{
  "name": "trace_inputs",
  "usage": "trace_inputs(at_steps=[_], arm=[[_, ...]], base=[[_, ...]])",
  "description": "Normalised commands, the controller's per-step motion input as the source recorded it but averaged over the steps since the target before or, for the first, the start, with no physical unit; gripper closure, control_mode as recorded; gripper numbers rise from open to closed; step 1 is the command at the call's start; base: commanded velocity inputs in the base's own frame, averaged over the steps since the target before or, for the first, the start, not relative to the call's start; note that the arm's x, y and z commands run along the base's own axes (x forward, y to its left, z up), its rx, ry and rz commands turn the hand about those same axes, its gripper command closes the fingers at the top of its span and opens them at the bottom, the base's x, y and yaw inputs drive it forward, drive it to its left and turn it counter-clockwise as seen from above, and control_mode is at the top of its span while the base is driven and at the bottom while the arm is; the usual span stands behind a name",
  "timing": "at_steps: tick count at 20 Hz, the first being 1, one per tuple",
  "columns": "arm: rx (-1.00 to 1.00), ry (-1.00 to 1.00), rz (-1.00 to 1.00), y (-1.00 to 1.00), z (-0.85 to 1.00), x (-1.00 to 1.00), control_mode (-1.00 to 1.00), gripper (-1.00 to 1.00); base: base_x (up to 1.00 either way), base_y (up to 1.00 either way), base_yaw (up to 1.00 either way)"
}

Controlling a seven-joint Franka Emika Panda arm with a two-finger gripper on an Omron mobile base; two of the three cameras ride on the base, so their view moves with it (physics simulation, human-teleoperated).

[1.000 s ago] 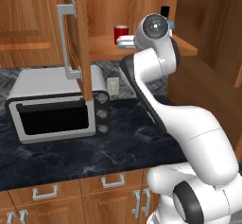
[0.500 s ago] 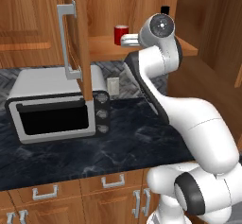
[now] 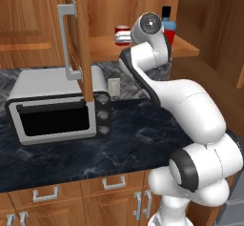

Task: Open the cabinet directly in front. Then move the liquor and the mug to the dining counter with the jar on it.

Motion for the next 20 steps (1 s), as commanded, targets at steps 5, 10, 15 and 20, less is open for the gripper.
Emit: trace_inputs(at_steps=[5, 10, 15, 20], arm=[[0.00, 0.00, 0.00, 0.23, 0.00, 0.52, -1.00, -1.00], [0.00, 0.00, 0.00, 0.09, 0.00, 0.45, -1.00, -1.00], [0.00, 0.02, 0.00, 0.01, 0.00, 0.43, -1.00, -1.00], [0.00, 0.05, 0.00, 0.00, 0.00, 0.39, -1.00, -1.00]], base=[[0.00, 0.00, 0.00], [0.00, 0.00, 0.00], [0.00, 0.00, 0.00], [0.00, 0.00, 0.00]])
